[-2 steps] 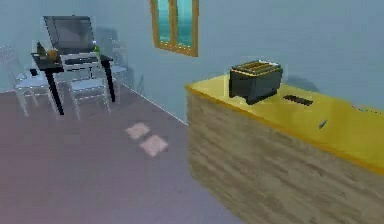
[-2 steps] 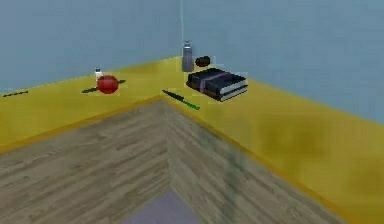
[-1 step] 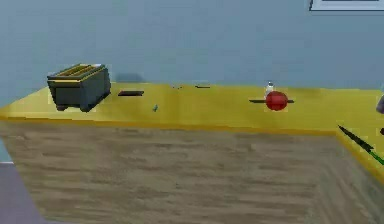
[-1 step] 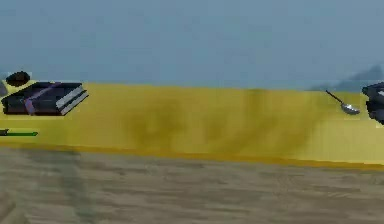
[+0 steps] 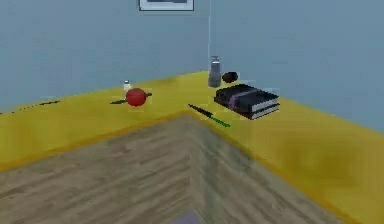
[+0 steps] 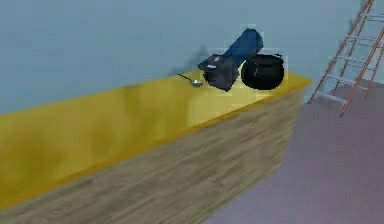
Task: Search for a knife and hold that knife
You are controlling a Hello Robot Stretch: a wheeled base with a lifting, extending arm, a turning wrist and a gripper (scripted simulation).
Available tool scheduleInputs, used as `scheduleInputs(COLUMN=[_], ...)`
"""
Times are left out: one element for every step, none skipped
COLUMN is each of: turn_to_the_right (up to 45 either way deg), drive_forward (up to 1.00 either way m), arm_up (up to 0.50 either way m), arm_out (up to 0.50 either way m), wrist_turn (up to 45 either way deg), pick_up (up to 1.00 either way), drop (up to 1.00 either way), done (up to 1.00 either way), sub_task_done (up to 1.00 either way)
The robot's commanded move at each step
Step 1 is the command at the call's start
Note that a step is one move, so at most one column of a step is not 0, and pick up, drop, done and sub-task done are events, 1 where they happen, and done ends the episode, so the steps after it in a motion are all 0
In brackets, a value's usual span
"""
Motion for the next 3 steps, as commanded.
scheduleInputs(turn_to_the_right=[0.0,-45.0,-30.0], drive_forward=[0.4,0.0,0.0], arm_up=[0.0,0.0,0.0], arm_out=[0.0,0.0,0.0], wrist_turn=[0.0,0.0,0.0], pick_up=[0.0,0.0,0.0], drop=[0.0,0.0,0.0], done=[0.0,0.0,0.0], sub_task_done=[0.0,0.0,0.0])
